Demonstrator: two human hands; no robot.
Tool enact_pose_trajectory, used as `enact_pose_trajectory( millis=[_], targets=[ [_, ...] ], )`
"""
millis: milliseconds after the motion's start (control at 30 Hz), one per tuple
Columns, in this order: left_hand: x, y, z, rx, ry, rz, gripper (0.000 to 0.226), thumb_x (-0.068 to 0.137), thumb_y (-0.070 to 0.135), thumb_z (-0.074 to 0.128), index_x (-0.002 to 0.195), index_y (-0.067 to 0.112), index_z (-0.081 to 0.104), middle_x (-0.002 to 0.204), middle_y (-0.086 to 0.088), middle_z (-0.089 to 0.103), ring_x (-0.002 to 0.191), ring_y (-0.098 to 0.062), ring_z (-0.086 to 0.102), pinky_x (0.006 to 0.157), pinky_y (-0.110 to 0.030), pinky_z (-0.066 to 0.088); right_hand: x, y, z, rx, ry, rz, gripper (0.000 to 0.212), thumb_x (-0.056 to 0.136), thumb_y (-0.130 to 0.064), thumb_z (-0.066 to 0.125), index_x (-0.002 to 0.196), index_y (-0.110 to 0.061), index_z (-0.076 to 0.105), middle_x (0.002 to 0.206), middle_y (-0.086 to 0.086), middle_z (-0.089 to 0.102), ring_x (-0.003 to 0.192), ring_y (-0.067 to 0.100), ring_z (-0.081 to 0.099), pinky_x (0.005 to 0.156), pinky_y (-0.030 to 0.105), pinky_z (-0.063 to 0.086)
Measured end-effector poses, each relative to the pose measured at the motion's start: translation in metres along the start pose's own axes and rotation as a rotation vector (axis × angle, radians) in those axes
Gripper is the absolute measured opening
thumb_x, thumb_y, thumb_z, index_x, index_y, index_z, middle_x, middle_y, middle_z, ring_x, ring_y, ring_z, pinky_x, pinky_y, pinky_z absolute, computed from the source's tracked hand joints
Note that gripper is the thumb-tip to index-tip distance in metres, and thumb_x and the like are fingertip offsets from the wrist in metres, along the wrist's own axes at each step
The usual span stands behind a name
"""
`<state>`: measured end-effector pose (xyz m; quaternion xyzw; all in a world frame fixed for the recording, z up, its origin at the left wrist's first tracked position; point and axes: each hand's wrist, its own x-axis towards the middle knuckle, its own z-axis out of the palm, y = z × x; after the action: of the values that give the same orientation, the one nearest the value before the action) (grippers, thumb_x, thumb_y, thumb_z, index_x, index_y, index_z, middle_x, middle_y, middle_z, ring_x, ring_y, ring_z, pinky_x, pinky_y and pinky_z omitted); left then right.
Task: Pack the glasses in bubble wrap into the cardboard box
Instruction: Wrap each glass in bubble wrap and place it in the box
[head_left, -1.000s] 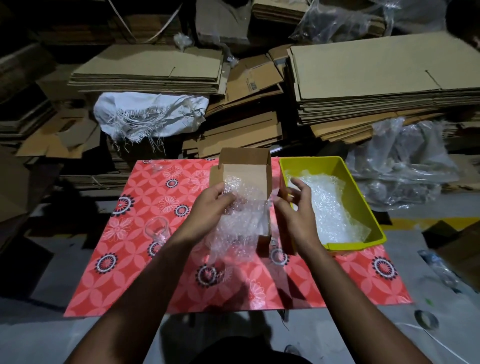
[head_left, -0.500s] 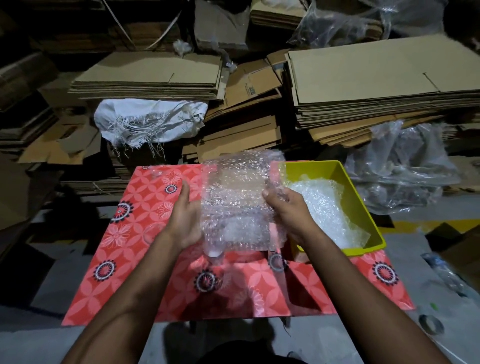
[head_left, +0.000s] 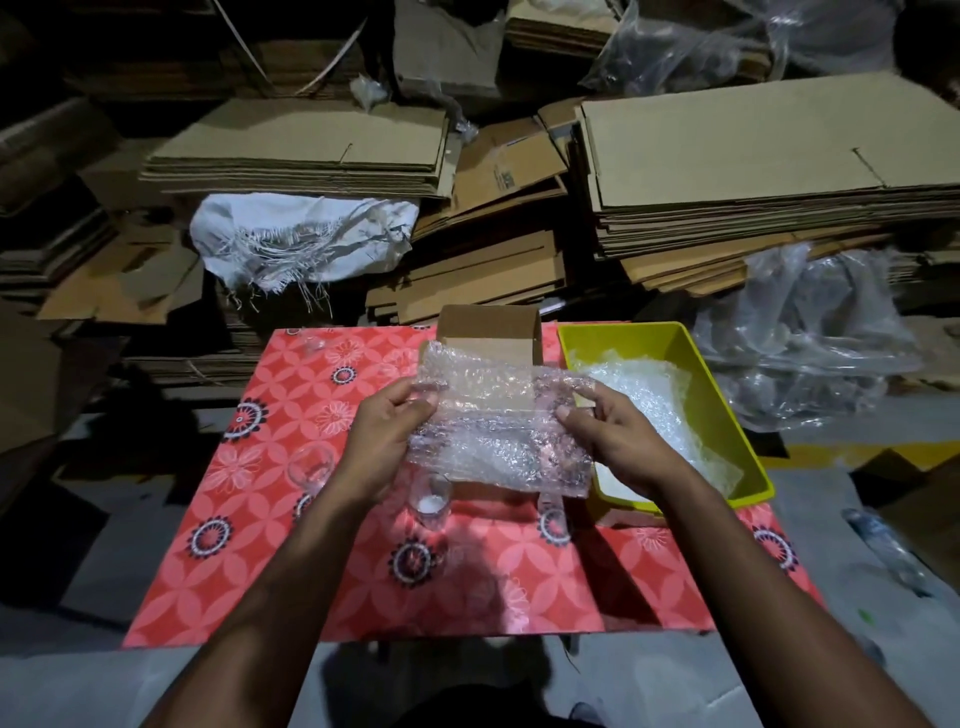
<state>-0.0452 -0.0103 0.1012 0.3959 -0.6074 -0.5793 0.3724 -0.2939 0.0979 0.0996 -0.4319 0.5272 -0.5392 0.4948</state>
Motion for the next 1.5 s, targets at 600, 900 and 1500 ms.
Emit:
enact_pose_trajectory(
  millis=[600,900,1500],
  targets=[
    [0.009,0.016,-0.005,-0.165,-0.004,0.117,0.046,0.086,-0.016,0.057,0.065,0.020,0.076,0.068,0.002,0.070,0.067,-0.012,0.065,0.070,-0.028,0.054,0.004,-0.018,-0.001,0.052,-0.003,-0.235,0.024,0.076,0.004,0.074,0.073,-0.017,0.082,0.079,0.000,0.075,0.074,0.015,0.069,0.067,0.024,0.054],
    [0.014,0.020,-0.018,-0.087,-0.011,0.162,0.051,0.079,-0.015,0.043,0.058,0.022,0.072,0.080,0.005,0.069,0.091,-0.009,0.063,0.088,-0.026,0.049,0.016,-0.013,-0.013,0.174,-0.081,-0.144,0.040,0.077,-0.048,0.072,0.084,-0.009,0.079,0.084,0.009,0.069,0.086,0.025,0.063,0.086,0.042,0.042],
    [0.012,0.016,-0.039,-0.182,-0.152,0.042,0.087,0.072,-0.026,0.066,0.141,0.023,0.050,0.145,0.004,0.047,0.133,-0.027,0.051,0.081,-0.029,0.059,0.024,-0.014,0.007,0.115,0.102,0.005,0.061,0.079,0.017,0.070,0.127,-0.016,0.053,0.086,0.006,0.069,0.071,0.019,0.070,0.061,0.029,0.058]
  ],
)
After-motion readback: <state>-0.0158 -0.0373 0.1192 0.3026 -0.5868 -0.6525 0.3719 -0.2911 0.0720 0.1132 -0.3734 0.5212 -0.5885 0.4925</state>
